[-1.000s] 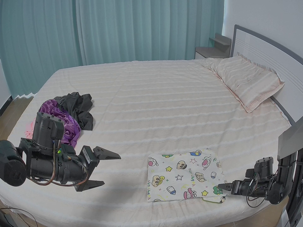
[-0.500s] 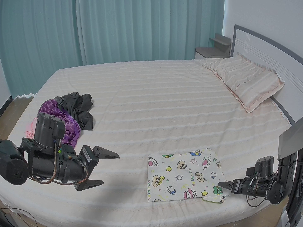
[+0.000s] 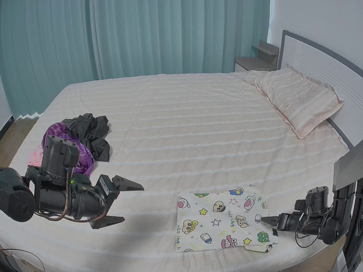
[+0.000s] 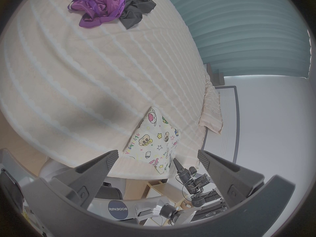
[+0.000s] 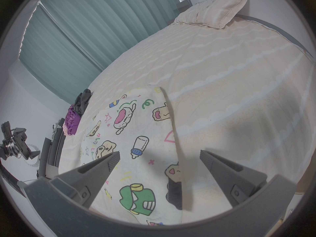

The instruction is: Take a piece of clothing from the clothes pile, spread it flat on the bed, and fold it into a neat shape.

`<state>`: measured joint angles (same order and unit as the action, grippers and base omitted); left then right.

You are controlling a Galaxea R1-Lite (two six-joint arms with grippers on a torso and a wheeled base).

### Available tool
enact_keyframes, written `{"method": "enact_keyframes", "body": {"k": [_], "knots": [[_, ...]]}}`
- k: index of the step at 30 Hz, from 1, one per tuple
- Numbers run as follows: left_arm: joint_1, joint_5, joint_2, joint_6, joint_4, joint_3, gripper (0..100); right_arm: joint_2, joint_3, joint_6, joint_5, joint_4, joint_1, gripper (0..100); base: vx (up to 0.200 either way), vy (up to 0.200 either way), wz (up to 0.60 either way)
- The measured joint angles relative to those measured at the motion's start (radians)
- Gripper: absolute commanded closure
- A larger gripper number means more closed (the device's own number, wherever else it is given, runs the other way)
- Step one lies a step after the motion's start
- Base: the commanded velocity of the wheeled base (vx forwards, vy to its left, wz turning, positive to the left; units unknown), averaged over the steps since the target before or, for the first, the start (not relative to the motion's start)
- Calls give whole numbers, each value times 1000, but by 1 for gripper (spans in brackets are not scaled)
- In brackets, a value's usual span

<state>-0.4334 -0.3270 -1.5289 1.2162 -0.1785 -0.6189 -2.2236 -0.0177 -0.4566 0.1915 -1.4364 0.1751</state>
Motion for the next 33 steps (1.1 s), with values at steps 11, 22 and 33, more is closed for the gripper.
{"method": "enact_keyframes", "body": {"k": [11,22,33], "knots": [[-8,1,0,-1,2,2,0,0,0,0,0,0,2,0,0,-200,0],[-11,3,0,-10,4,3,0,-2,1,-10,3,-30,0,0,0,-73,0],[-29,27,-60,-159,-2,15,0,-22,-19,-96,4,-116,5,0,0,0,0]]}}
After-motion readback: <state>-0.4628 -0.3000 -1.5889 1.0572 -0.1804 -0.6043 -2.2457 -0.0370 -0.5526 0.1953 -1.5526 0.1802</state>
